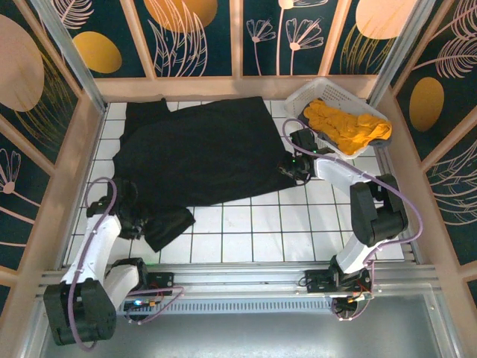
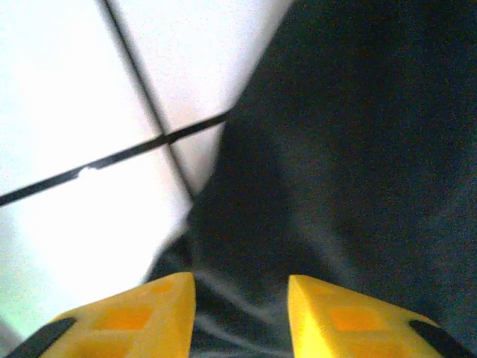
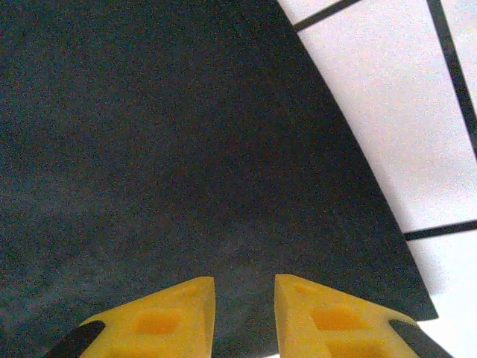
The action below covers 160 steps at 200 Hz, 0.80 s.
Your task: Fold and stack the t-shirts
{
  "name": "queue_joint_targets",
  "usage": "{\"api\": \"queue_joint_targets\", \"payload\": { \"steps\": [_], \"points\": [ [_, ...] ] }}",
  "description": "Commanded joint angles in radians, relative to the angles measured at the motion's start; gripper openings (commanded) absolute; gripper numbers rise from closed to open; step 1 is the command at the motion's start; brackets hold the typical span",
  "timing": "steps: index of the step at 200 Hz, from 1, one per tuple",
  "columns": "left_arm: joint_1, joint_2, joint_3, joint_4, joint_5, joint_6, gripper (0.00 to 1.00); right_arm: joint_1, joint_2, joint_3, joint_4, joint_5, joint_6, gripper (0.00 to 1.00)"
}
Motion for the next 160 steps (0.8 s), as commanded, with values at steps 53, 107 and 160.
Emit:
{"api": "queue_joint_targets", "payload": {
  "steps": [53,107,160],
  "points": [
    [-0.174,0.063,-0.026,-0.15,0.021,0.055,0.52,-0.009,-0.038,0.002,-0.061,-0.014,-0.047,0.34],
    [-0.186,0.048,-0.104,-0.083,0.046,0.009,0.48,-0.035,-0.038,-0.018,-0.053,-0.022,-0.042,0.34],
    [-0.204,0.153,-0.085,0.148,0.074,-0.068,0.37,-0.049,-0.03,-0.064,-0.011,-0.026,-0.012,0.34]
  ]
}}
